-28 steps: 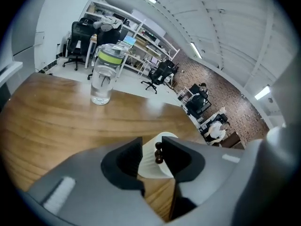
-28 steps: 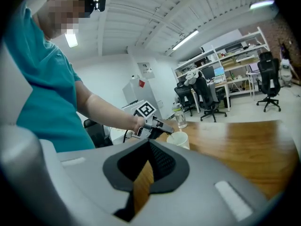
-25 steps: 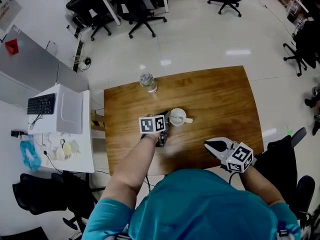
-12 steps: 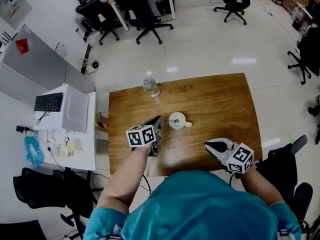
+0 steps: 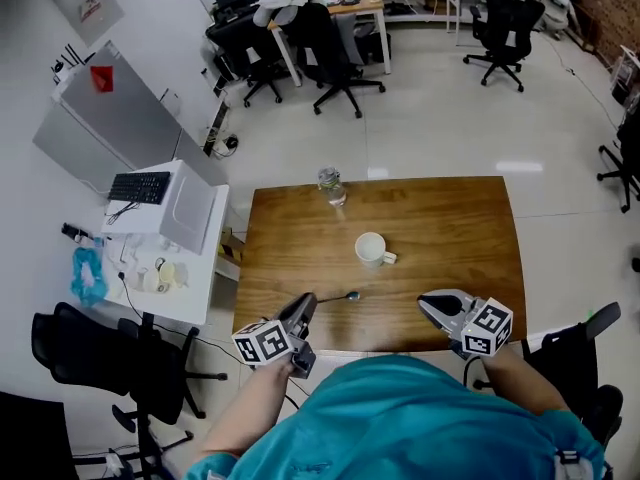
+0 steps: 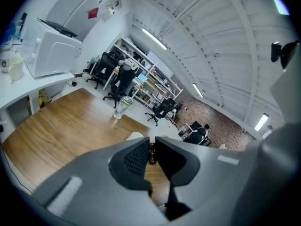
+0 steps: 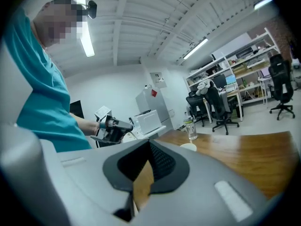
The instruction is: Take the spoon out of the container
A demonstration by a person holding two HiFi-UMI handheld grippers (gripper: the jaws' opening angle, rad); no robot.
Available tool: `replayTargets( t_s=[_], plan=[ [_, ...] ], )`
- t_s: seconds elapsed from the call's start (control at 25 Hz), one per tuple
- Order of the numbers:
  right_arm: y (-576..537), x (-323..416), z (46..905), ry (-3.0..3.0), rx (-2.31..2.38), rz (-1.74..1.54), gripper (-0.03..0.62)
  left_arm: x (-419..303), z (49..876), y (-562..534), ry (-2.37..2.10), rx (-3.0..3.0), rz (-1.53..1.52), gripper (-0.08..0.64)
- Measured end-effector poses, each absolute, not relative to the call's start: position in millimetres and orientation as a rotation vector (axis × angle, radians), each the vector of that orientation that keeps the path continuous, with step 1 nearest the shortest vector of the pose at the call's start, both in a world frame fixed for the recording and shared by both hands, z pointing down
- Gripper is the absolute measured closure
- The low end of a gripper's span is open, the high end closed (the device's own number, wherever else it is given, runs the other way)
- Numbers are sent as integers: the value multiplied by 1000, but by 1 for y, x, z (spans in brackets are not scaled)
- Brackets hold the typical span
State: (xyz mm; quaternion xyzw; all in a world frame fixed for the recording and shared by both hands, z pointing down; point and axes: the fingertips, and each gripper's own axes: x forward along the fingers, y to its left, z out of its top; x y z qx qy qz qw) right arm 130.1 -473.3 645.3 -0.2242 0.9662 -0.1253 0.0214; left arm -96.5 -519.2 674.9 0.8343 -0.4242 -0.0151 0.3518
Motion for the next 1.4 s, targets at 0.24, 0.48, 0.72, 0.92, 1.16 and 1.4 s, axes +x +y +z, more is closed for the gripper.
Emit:
replayTargets(
  t_s=[0.24, 0.48, 0.72, 0.92, 1.16, 1.4],
  plan=[
    [-389, 80, 651, 3008, -688, -346, 591, -135, 671, -419, -1060, 2244, -112, 523],
    [-296, -11, 627, 2954, -771, -444, 591, -217, 648, -323, -949, 2290, -187, 523],
    [-205, -45, 620, 2927, -815, -409, 591, -253, 652, -242, -903, 2279, -215, 523],
    [-148, -34, 607, 2913, -837, -332, 591, -254, 646, -190, -904, 2291, -249, 523],
    [-60, 32, 610, 2921, -806, -256, 591, -181, 637, -106, -911, 2300, -243, 523],
    [11, 95, 617, 2953, -766, -243, 591, -96, 628, -40, -916, 2302, -199, 523]
  ],
)
